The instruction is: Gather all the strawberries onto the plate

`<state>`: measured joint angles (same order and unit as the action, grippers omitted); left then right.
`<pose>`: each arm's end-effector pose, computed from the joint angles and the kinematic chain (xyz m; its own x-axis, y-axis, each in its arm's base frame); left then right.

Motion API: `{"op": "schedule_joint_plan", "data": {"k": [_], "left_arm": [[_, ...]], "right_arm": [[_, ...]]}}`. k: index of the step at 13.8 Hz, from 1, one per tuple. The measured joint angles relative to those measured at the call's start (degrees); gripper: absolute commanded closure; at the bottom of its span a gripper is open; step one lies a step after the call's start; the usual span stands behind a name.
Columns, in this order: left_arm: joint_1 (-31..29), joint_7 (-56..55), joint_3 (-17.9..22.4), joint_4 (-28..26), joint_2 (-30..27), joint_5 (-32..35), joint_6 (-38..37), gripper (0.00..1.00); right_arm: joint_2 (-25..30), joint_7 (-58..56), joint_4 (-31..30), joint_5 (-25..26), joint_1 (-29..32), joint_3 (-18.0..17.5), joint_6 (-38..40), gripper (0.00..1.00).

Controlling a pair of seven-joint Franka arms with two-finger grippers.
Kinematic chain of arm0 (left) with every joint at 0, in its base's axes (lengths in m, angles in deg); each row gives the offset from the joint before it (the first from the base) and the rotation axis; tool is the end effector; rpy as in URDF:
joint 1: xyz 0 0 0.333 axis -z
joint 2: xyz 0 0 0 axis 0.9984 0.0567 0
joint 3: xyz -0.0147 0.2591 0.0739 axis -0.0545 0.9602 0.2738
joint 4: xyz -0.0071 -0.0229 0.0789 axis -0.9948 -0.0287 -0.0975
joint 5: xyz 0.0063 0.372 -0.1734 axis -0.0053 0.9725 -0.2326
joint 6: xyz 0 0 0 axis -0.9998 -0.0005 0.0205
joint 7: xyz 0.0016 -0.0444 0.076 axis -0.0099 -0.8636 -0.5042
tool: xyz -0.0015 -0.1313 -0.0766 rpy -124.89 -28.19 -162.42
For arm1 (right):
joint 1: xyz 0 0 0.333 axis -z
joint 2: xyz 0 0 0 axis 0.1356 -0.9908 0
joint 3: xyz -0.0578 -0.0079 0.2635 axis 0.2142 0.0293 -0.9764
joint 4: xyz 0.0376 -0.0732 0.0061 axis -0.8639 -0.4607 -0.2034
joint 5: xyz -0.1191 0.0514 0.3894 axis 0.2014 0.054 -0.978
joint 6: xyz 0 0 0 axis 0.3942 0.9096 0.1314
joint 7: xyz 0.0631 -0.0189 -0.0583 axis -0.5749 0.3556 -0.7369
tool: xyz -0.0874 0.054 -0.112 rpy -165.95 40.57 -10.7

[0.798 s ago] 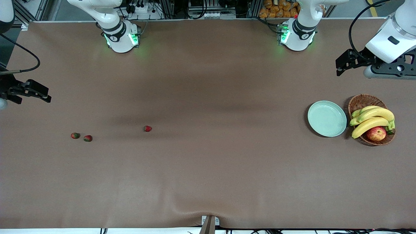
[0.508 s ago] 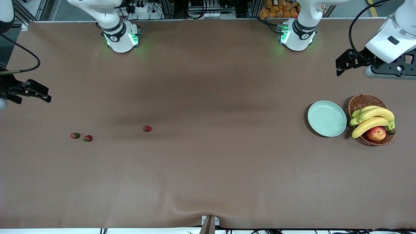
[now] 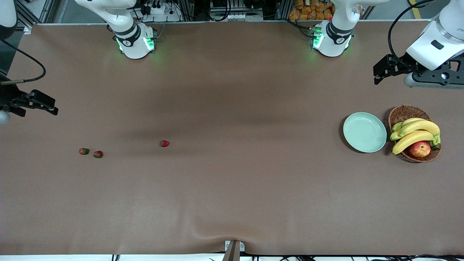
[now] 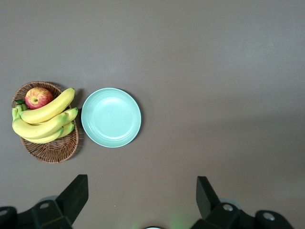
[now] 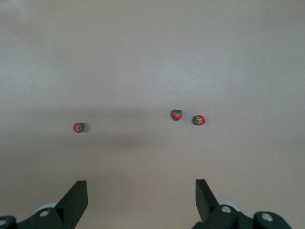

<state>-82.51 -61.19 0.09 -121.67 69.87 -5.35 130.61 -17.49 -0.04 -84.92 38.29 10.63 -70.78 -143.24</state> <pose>0.5387 -0.0916 0.5513 0.9927 -0.1195 -0.0172 -0.1201 -0.9921 -0.0365 0.5982 -0.0238 0.5151 0.9991 0.0426 0.0057 0.0426 -0.9991 0.0018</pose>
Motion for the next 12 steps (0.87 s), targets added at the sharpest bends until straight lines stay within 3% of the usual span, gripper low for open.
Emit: {"op": "schedule_joint_plan", "data": {"k": [6, 12], "left_arm": [[0.02, 0.01, -0.04, 0.22, 0.00, 0.00, 0.00, 0.00], [0.03, 0.01, -0.06, 0.28, 0.00, 0.00, 0.00, 0.00]], "right_arm": [[-2.34, 0.00, -0.10, 0.00, 0.09, 0.16, -3.53, 0.00], [-8.10, 0.00, -0.21, 0.00, 0.09, -0.01, -6.52, 0.00]]}}
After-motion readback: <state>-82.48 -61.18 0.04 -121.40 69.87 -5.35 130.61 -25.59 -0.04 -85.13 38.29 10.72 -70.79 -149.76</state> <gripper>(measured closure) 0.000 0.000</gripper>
